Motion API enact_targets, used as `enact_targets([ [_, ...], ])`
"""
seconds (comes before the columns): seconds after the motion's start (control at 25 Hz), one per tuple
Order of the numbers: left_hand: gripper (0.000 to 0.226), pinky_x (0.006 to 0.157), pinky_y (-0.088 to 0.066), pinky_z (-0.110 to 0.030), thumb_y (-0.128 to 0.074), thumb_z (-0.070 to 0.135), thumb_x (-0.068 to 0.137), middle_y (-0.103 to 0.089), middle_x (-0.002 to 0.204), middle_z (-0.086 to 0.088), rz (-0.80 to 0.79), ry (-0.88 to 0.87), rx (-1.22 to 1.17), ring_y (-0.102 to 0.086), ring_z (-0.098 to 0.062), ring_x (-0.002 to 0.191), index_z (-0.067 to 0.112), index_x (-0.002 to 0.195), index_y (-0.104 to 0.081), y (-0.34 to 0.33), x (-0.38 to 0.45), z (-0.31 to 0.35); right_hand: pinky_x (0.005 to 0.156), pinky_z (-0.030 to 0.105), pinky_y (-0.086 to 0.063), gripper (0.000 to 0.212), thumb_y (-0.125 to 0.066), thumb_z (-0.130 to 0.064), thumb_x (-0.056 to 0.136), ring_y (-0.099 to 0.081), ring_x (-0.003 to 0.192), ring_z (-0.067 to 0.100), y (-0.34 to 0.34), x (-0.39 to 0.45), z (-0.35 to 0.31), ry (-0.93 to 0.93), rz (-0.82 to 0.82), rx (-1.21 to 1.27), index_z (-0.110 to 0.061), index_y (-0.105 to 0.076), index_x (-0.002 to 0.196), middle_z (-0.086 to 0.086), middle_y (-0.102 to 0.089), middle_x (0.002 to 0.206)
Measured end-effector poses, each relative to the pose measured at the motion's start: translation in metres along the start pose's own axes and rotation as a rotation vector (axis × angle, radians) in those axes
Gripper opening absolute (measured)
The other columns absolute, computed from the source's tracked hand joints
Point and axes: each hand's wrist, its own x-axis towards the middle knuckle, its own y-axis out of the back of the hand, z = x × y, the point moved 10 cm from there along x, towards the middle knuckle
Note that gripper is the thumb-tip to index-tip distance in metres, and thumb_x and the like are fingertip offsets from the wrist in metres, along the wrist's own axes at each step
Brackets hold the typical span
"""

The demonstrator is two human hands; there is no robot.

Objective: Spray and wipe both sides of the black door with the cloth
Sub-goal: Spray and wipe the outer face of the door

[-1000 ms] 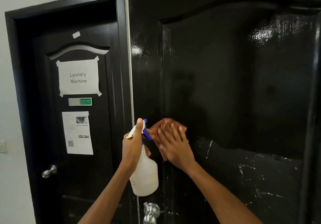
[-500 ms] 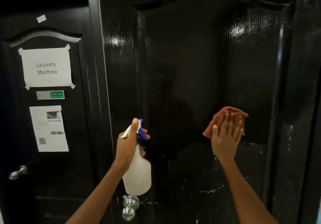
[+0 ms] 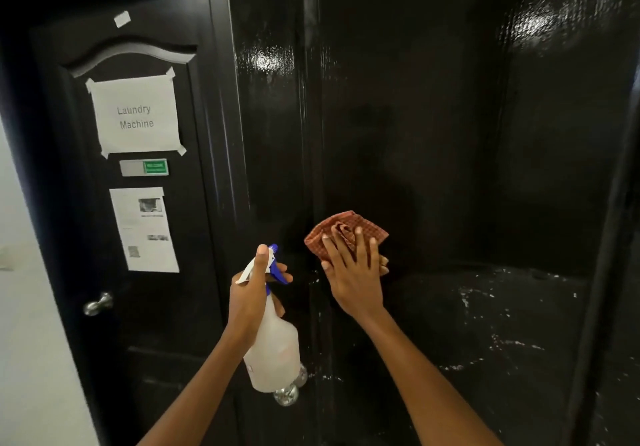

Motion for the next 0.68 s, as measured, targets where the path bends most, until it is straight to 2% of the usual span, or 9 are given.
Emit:
enact_targets([
  [0.12,0.062,0.049,-0.052,-0.032,-0.039,0.065,0.092,-0.075,0.086,-0.007,0.037,0.001,0.023,-0.062,-0.024,0.052,0.011,0.094,-0.07,0.014,0.002,-0.013,0.124,0.061,-0.012,0.062,-0.036,-0.043,0.109,-0.005,0.157,0.039,-0.016,0.006,-0.027,-0.016,-0.075,-0.028,-0.022,-0.016,0.164,0.003,-0.011,0.17],
  [0.24,0.06,0.051,-0.052,-0.033,-0.039,0.063,0.094,-0.076,0.086,-0.006,0.053,0.009,0.037,-0.063,-0.024,0.055,0.012,0.095,-0.071,0.025,0.001,-0.028,0.125,0.06,-0.007,0.069,-0.047,-0.039,0.105,-0.002,0.157,0.039,-0.039,-0.027,-0.032,0.06,-0.159,-0.049,-0.019,-0.016,0.163,0.004,-0.01,0.169],
  [0.32,0.059,0.049,-0.052,-0.032,-0.04,0.062,0.094,-0.075,0.085,-0.006,0.055,0.027,0.033,-0.062,-0.023,0.053,0.011,0.094,-0.07,0.028,-0.005,-0.038,0.125,0.059,-0.004,0.073,-0.053,-0.034,0.101,0.003,0.157,0.037,-0.061,-0.074,-0.028,0.162,-0.264,-0.059,-0.02,-0.017,0.163,0.004,-0.011,0.17],
  [0.4,0.059,0.046,-0.051,-0.03,-0.041,0.061,0.093,-0.075,0.084,-0.006,0.054,0.04,0.028,-0.061,-0.023,0.05,0.01,0.094,-0.07,0.029,-0.012,-0.046,0.125,0.056,-0.001,0.077,-0.056,-0.027,0.096,0.003,0.158,0.034,-0.079,-0.123,-0.023,0.356,-0.393,-0.123,-0.022,-0.019,0.163,0.003,-0.021,0.168],
  [0.52,0.061,0.045,-0.05,-0.028,-0.041,0.063,0.09,-0.075,0.084,-0.007,0.041,0.054,0.043,-0.062,-0.023,0.052,0.009,0.093,-0.071,0.028,-0.023,-0.055,0.126,0.052,0.008,0.069,-0.05,-0.032,0.096,0.003,0.158,0.029,-0.089,-0.155,-0.015,0.555,-0.52,-0.227,-0.025,-0.025,0.16,-0.002,-0.034,0.164],
  [0.6,0.062,0.045,-0.05,-0.027,-0.042,0.063,0.089,-0.075,0.084,-0.007,0.042,0.06,0.042,-0.062,-0.022,0.053,0.009,0.093,-0.072,0.03,-0.028,-0.059,0.126,0.049,0.008,0.063,-0.044,-0.04,0.103,0.005,0.158,0.025,-0.083,-0.145,-0.015,0.492,-0.512,-0.24,-0.027,-0.024,0.16,-0.002,-0.032,0.165],
  [0.68,0.063,0.047,-0.051,-0.026,-0.042,0.063,0.088,-0.075,0.083,-0.006,0.053,0.062,0.035,-0.063,-0.022,0.054,0.008,0.092,-0.072,0.036,-0.033,-0.06,0.127,0.049,0.0,0.065,-0.041,-0.044,0.105,0.007,0.158,0.024,-0.072,-0.119,-0.02,0.375,-0.45,-0.195,-0.026,-0.018,0.163,0.0,-0.026,0.167],
])
